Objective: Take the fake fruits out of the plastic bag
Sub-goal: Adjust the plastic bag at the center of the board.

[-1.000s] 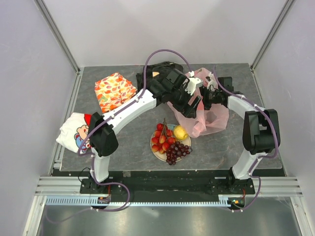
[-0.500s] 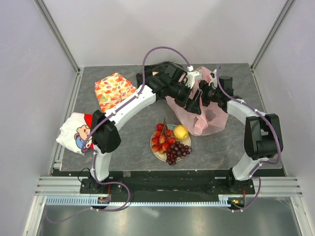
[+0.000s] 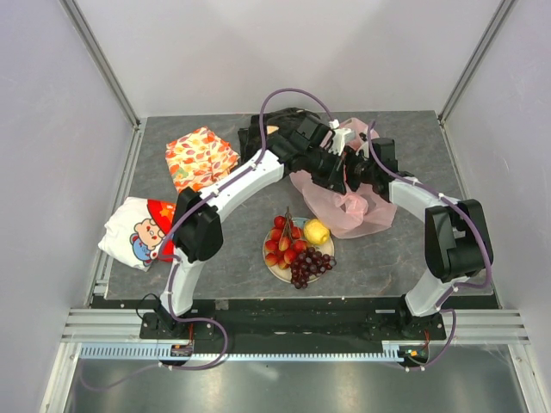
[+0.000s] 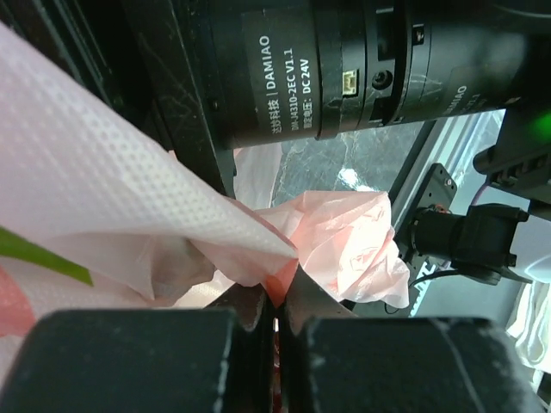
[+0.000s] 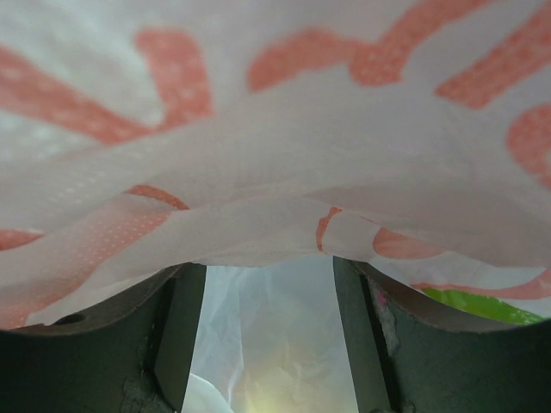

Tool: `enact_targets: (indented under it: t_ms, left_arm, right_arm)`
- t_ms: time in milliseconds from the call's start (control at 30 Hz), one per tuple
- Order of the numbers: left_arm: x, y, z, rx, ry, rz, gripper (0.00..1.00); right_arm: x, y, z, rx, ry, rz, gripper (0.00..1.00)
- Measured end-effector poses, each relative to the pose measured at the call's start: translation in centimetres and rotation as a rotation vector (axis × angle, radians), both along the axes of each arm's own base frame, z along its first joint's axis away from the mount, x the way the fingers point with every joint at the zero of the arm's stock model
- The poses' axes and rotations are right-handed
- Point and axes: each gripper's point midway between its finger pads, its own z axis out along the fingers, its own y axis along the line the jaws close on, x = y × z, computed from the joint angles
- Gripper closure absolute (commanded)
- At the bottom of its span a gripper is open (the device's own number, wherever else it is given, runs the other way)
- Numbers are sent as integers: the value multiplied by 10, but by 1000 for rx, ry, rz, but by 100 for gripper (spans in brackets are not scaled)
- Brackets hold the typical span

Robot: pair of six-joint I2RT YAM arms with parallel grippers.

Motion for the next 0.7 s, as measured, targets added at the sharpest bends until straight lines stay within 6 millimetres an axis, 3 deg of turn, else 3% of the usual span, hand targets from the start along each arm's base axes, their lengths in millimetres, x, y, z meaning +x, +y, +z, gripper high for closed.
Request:
enact_targets:
  t_ms: [167, 333, 467, 567, 700]
  left_arm:
    - [1, 7, 8, -9, -31, -29, 98]
    - [-8, 30, 57, -88, -109, -95, 98]
    - [-10, 57, 87, -112, -199, -113, 98]
    - [0, 72, 85, -89, -240, -116, 98]
    - [11, 87, 63, -23, -252, -139, 98]
  right_arm:
    - [1, 2, 2, -7, -28, 24, 32]
    - [5, 5, -1, -39, -95, 72, 33]
    - [12, -2, -17, -129, -115, 72, 32]
    - [29, -15, -18, -240, -163, 45, 31]
    - [55, -42, -4, -383, -247, -20, 31]
